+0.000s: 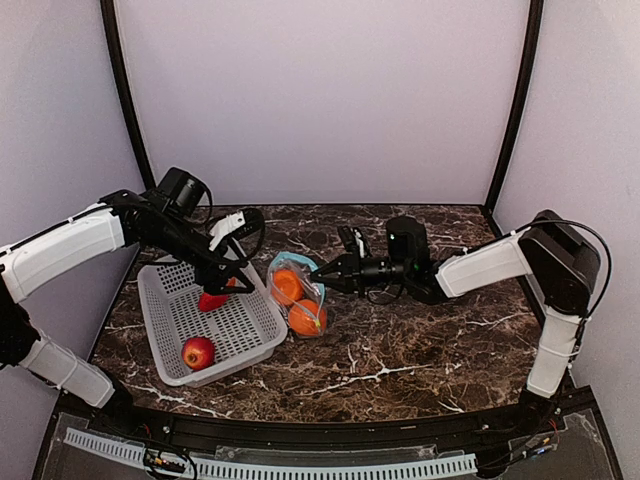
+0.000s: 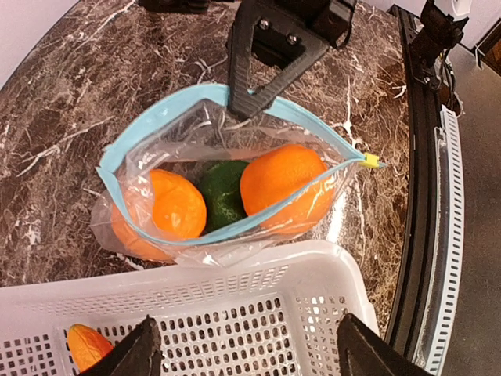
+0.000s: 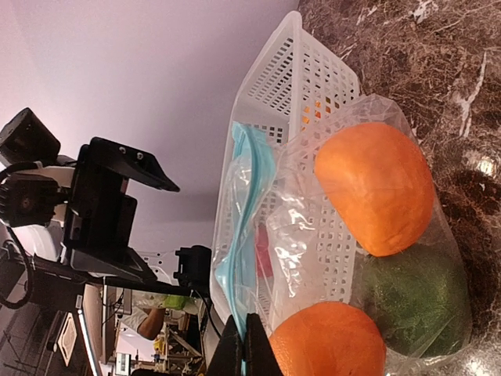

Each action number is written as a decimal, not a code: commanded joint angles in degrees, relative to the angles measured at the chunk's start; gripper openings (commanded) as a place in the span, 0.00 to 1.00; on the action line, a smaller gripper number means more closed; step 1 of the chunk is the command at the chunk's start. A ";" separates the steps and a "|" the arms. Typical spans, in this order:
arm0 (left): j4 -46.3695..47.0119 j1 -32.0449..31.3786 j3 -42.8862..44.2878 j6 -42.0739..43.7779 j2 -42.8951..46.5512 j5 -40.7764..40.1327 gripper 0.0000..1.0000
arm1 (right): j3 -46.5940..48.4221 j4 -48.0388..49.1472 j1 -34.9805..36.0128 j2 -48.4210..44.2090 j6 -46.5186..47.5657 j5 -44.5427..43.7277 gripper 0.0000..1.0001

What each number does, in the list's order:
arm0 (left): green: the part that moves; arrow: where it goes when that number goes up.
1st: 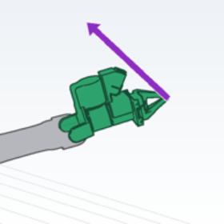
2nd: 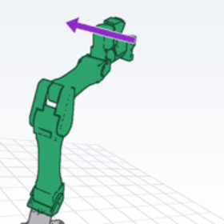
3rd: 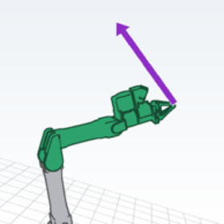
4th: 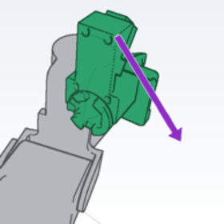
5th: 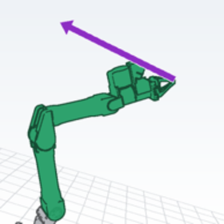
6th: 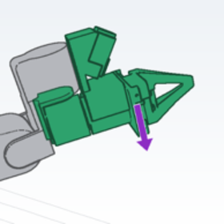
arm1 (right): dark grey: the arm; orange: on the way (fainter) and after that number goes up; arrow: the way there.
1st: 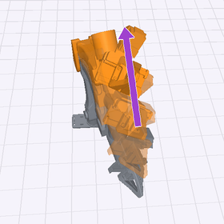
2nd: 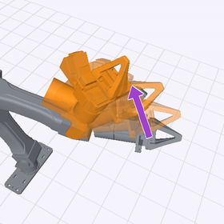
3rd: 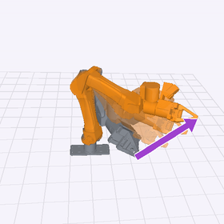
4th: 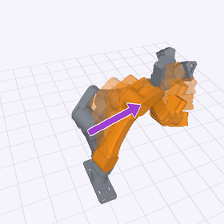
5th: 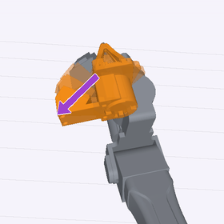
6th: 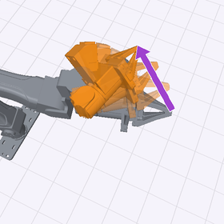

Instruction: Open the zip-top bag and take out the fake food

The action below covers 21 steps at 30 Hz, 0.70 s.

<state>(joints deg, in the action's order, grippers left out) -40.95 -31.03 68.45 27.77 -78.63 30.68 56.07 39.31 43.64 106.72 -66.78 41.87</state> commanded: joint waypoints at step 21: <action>16.30 -17.76 12.90 -7.61 -19.01 -4.40 0.67 | -13.77 8.18 -1.16 -6.99 -6.95 -4.95 0.00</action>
<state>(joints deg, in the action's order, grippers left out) -26.61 -47.88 80.01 22.20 -95.61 24.32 44.60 42.63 43.31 99.66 -71.92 38.02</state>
